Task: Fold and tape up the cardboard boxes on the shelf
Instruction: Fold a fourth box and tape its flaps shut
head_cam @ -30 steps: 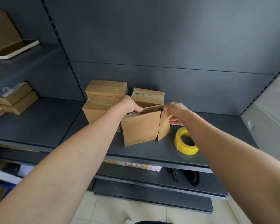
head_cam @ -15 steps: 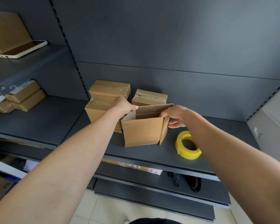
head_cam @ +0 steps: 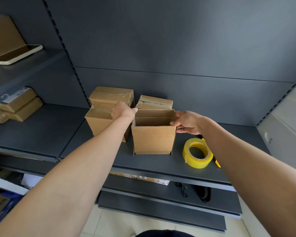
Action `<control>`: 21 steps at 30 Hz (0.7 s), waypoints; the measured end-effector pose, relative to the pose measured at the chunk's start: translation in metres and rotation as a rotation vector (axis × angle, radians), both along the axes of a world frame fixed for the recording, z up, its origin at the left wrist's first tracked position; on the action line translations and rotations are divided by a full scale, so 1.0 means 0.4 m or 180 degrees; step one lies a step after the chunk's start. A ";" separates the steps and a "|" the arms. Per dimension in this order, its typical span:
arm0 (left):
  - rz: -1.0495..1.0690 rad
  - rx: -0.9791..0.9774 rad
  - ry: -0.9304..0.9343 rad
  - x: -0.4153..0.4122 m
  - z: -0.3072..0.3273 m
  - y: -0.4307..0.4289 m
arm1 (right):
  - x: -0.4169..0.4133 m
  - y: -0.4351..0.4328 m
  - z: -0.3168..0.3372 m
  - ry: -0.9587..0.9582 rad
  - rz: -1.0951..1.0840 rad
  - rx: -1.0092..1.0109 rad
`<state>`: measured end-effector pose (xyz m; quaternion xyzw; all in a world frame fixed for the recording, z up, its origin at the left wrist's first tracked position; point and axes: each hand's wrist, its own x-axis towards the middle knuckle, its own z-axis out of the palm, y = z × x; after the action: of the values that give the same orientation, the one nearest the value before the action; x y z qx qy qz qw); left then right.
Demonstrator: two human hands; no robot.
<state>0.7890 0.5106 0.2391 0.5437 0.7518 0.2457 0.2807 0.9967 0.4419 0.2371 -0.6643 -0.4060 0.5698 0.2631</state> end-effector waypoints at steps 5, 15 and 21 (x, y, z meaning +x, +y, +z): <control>0.0148 -0.0014 -0.0351 -0.005 -0.004 0.004 | 0.003 -0.006 -0.009 0.0095 0.0002 0.0062; 0.0121 -0.0141 -0.0528 -0.006 0.002 -0.015 | -0.001 -0.026 -0.020 0.0178 0.0015 0.0068; -0.0252 -0.0253 -0.0715 -0.004 0.012 -0.022 | -0.001 -0.030 -0.028 0.0260 -0.0162 0.0122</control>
<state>0.7873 0.5018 0.2437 0.5304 0.7028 0.2638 0.3939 0.9965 0.4297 0.2258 -0.6454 -0.3888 0.5817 0.3065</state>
